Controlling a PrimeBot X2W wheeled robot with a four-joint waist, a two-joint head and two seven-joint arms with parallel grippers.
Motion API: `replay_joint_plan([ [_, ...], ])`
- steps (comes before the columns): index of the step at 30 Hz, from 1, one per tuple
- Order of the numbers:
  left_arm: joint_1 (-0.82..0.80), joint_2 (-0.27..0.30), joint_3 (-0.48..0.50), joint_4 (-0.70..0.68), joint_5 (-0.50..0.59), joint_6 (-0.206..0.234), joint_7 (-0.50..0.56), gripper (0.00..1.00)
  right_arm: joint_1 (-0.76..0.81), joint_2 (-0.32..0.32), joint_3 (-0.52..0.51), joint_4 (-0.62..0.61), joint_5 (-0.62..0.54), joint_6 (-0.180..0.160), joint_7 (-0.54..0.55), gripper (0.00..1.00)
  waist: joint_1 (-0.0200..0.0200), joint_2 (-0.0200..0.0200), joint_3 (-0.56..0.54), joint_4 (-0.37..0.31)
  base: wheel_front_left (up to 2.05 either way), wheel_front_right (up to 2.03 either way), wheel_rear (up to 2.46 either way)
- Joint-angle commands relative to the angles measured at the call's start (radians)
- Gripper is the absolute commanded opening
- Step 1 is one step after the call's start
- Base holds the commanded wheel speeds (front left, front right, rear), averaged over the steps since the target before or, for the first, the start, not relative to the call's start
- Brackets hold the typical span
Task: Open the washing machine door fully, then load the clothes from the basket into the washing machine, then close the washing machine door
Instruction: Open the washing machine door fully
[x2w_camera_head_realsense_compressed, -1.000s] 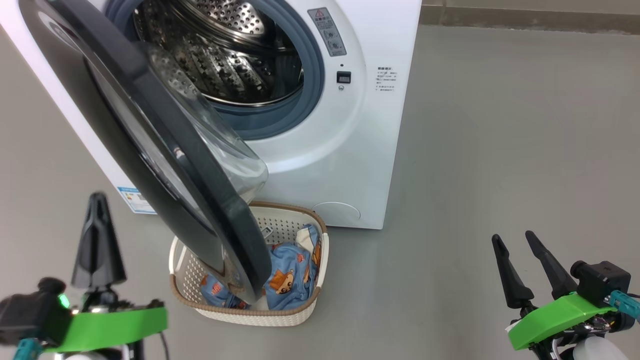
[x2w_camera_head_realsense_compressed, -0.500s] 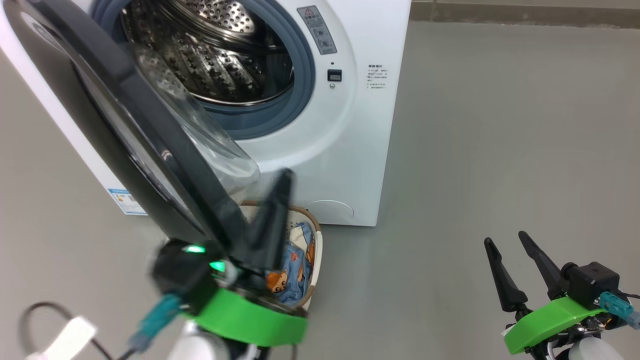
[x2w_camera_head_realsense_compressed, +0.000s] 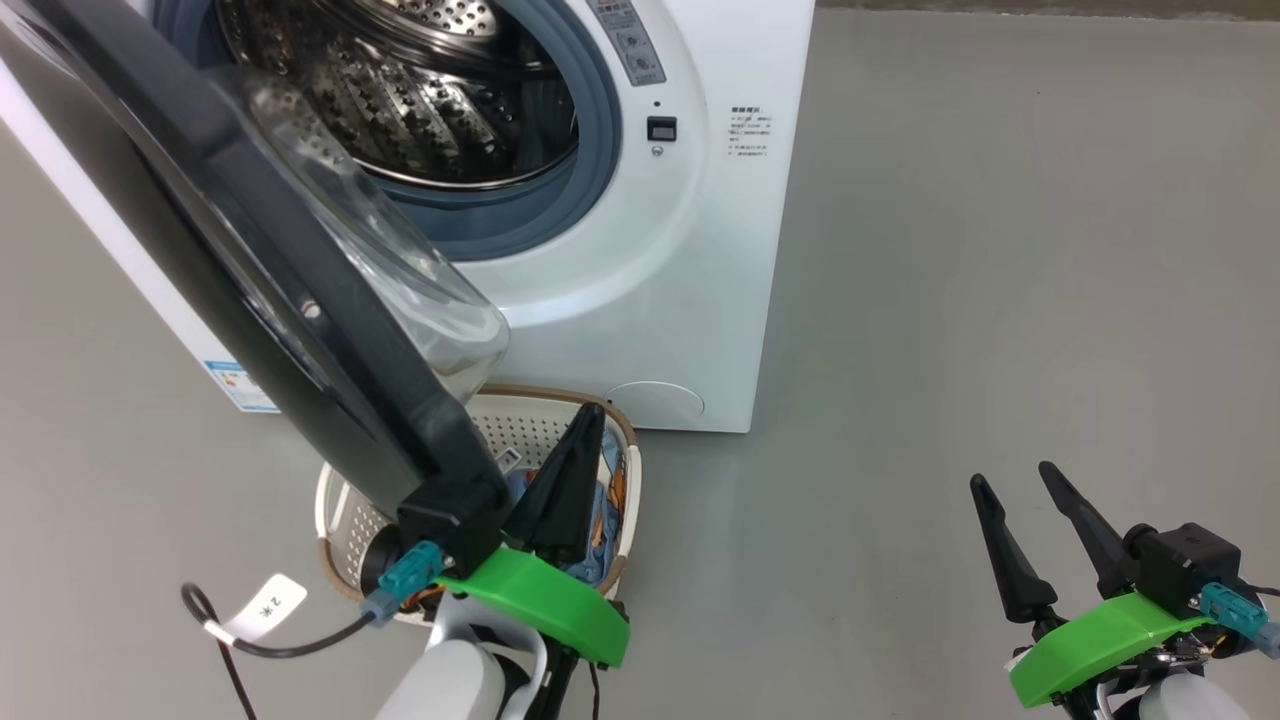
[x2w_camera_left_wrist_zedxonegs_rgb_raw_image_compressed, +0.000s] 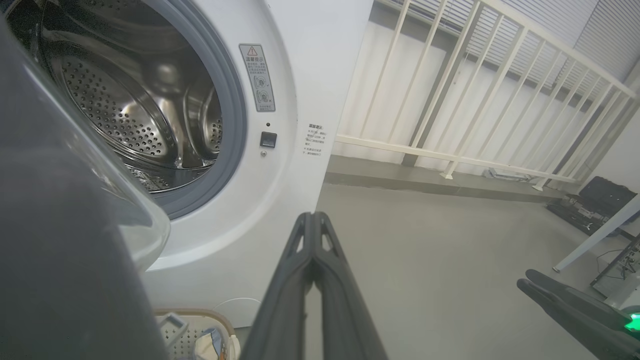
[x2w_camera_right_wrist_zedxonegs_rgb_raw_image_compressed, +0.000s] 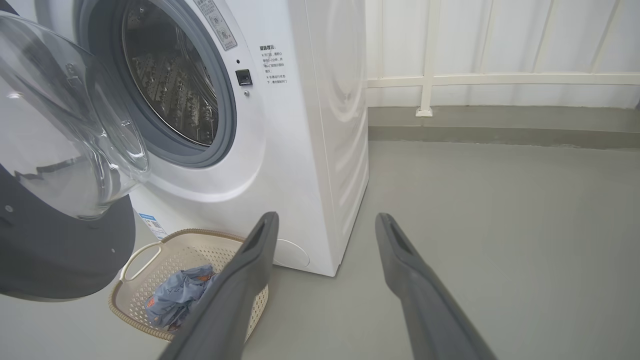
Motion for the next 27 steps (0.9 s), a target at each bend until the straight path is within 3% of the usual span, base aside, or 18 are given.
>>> replay_joint_plan([
  [1, -0.044, 0.006, 0.028, -0.007, -0.010, 0.005, -0.018, 0.00, -0.021, -0.020, 0.016, -0.022, -0.019, 0.006, -0.012, 1.00, 0.0000, 0.0000, 0.002, 0.005, 0.00, 0.00, 0.00],
  [27, -0.008, 0.044, 0.063, 0.026, -0.047, 0.057, -0.059, 0.00, 0.003, -0.002, -0.030, -0.076, -0.090, 0.006, -0.012, 1.00, 0.0000, 0.0000, -0.010, 0.057, 0.00, 0.00, 0.00],
])
